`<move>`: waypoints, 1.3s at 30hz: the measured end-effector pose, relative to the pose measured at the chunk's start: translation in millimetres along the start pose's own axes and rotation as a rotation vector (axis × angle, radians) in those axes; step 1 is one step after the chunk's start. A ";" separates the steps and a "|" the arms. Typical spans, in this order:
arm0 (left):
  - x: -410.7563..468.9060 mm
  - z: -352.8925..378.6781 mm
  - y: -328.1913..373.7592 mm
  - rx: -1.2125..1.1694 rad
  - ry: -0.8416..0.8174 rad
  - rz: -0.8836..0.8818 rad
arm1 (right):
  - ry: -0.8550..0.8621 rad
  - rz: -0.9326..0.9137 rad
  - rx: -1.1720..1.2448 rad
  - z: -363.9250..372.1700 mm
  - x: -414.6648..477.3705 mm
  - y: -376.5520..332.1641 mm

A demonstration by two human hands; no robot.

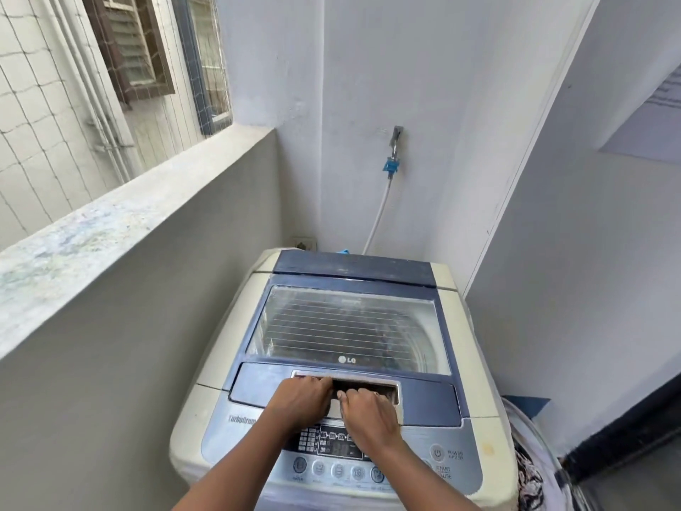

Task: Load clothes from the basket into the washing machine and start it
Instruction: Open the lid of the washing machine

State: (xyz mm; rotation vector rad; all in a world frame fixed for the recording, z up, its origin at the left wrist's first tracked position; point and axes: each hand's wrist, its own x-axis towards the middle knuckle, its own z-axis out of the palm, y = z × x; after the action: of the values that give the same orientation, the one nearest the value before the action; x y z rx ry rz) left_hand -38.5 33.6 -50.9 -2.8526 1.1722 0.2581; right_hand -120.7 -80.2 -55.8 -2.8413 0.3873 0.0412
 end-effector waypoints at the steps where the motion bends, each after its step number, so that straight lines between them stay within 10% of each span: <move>1: -2.0 1.6 -0.6 -0.011 0.001 -0.012 | -0.007 0.011 0.009 1.2 -2.0 -0.7; 18: 3.7 -57.3 -11.9 -0.118 -0.102 0.174 | -0.080 0.009 0.173 -48.1 8.5 -9.3; 39: 94.5 -255.8 -64.8 -0.300 0.053 0.174 | 0.448 -0.228 -0.255 -228.7 125.7 -16.8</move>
State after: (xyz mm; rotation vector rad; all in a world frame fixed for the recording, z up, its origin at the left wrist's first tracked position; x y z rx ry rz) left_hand 107.9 -13.0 183.6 -3.0243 1.5136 0.4001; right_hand 3.0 -159.2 160.6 -3.1131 0.1479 -0.6426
